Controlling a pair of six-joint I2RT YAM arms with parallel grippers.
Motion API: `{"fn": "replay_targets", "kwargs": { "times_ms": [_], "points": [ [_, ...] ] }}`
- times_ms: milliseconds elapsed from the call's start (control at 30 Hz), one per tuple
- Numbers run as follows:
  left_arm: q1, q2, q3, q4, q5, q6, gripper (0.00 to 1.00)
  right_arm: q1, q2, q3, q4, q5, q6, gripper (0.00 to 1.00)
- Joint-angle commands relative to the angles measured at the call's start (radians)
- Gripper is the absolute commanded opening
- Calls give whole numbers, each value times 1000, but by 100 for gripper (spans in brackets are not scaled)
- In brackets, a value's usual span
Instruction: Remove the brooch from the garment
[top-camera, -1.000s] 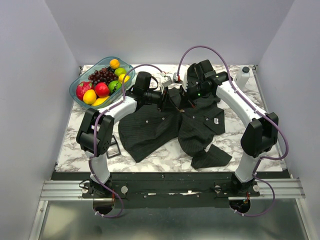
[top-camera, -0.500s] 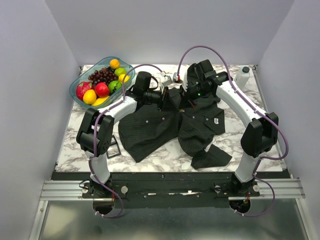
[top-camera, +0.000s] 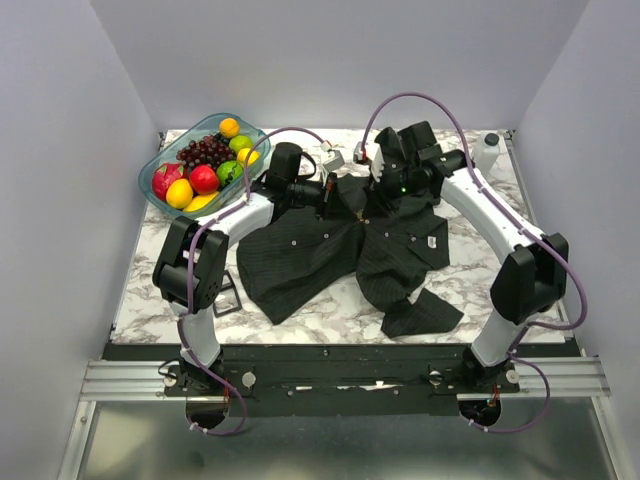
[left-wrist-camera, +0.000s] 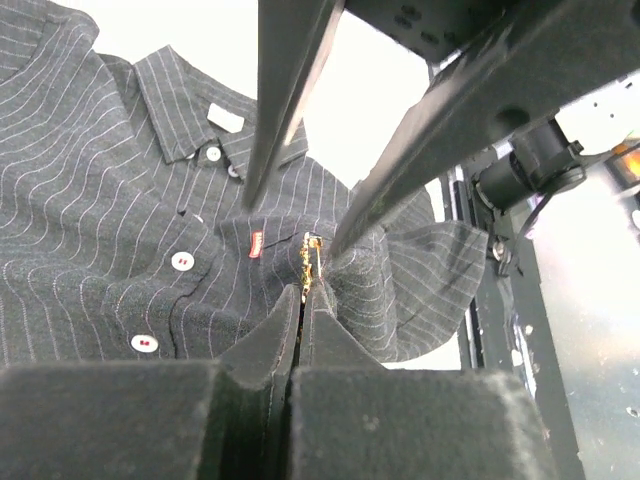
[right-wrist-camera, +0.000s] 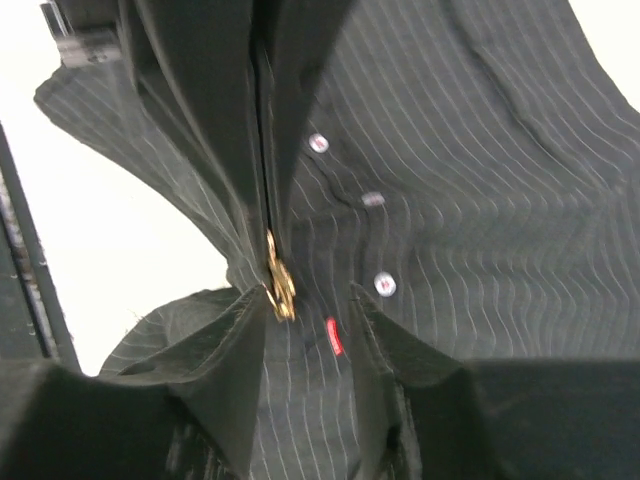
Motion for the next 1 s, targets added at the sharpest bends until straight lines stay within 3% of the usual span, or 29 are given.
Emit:
{"fn": "replay_targets", "kwargs": {
  "times_ms": [0,133,967],
  "points": [
    [14,-10,-43,169,3,-122,0,-23,-116,-115,136,77,24,49],
    [23,-1,-62,263,14,-219,0,-23,-122,-154,165,71,37,50],
    [26,-1,-62,239,-11,-222,0,-23,-165,-208,219,2,57,49]
  ]
}}
